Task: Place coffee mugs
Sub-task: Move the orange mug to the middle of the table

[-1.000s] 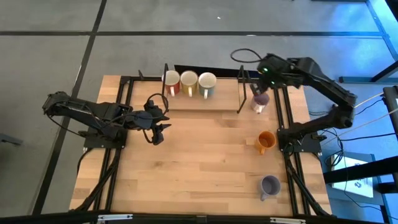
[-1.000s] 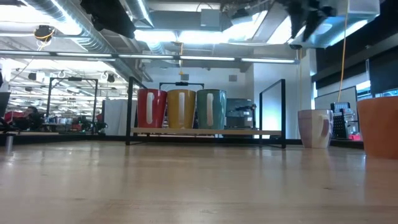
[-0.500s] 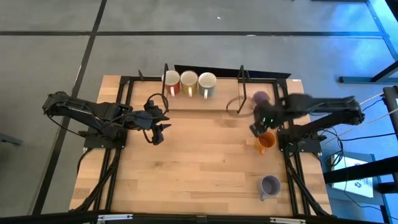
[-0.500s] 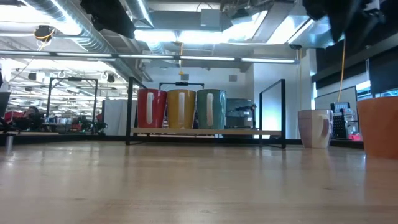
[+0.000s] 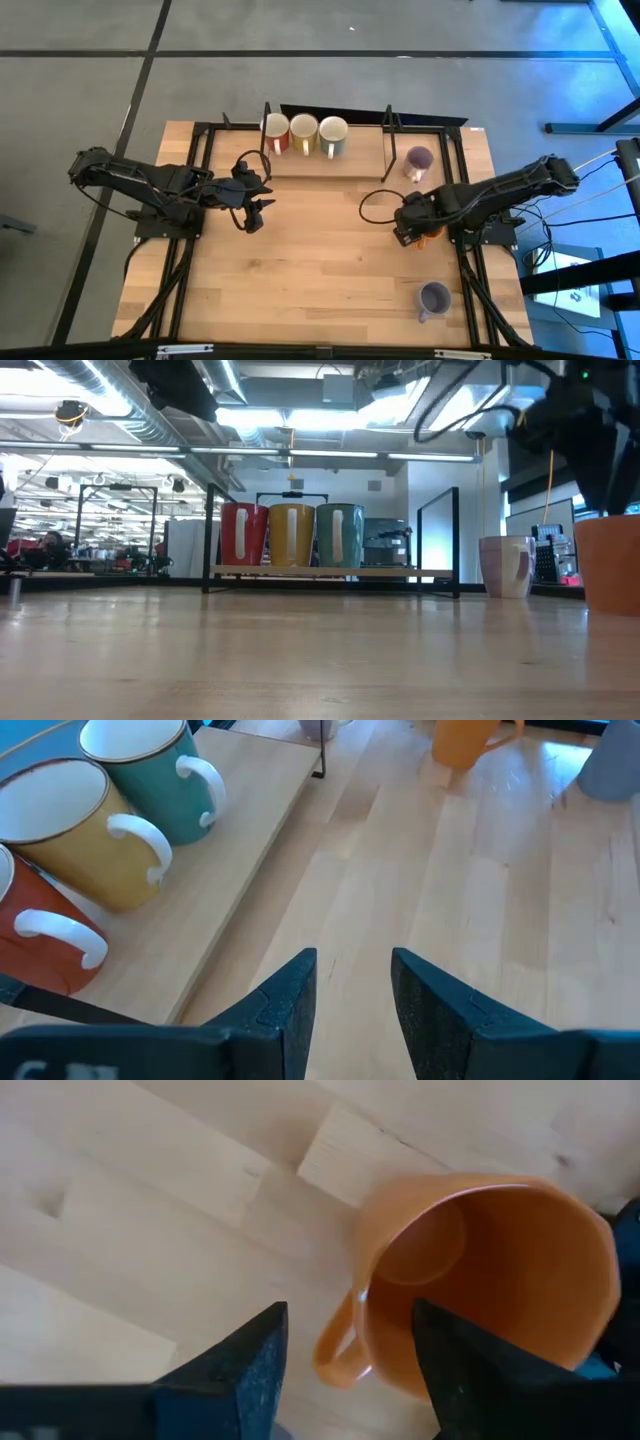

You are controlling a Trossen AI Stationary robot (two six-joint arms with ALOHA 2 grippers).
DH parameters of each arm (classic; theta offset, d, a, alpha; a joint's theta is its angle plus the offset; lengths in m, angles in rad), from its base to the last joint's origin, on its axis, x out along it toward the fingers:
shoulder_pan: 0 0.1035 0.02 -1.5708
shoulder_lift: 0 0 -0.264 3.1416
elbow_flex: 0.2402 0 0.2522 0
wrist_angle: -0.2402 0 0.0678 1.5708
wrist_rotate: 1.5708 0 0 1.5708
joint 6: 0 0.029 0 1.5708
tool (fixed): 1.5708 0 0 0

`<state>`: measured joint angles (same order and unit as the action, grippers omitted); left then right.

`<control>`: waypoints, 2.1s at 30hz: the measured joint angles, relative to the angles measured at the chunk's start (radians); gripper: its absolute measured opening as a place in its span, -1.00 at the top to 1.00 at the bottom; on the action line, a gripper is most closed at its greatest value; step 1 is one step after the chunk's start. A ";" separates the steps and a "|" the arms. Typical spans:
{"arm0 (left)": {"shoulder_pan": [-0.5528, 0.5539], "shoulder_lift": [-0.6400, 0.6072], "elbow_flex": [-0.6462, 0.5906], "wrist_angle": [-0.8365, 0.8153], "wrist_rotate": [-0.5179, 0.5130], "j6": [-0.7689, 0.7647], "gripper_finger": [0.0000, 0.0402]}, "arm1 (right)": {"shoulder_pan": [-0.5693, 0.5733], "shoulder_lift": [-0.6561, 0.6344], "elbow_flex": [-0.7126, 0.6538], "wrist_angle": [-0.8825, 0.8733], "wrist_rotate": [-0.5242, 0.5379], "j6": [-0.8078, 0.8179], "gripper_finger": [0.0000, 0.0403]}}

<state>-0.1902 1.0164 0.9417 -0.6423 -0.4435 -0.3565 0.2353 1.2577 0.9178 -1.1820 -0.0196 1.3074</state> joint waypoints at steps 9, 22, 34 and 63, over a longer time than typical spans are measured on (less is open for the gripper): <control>0.000 0.000 0.000 0.000 0.000 0.000 0.37 | 0.000 0.062 -0.018 0.015 0.009 -0.015 0.26; 0.000 0.000 0.000 0.000 0.000 0.000 0.37 | 0.000 0.125 -0.007 0.079 0.009 -0.063 0.92; 0.000 0.000 0.000 0.000 0.000 0.001 0.37 | -0.015 0.320 0.351 0.211 0.118 -0.281 0.97; 0.000 0.000 0.000 0.001 0.019 -0.001 0.37 | -0.060 0.840 0.892 0.139 0.088 -0.583 0.74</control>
<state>-0.1905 1.0164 0.9417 -0.6418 -0.4248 -0.3579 0.1753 2.0979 1.8099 -1.0430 0.0683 0.7248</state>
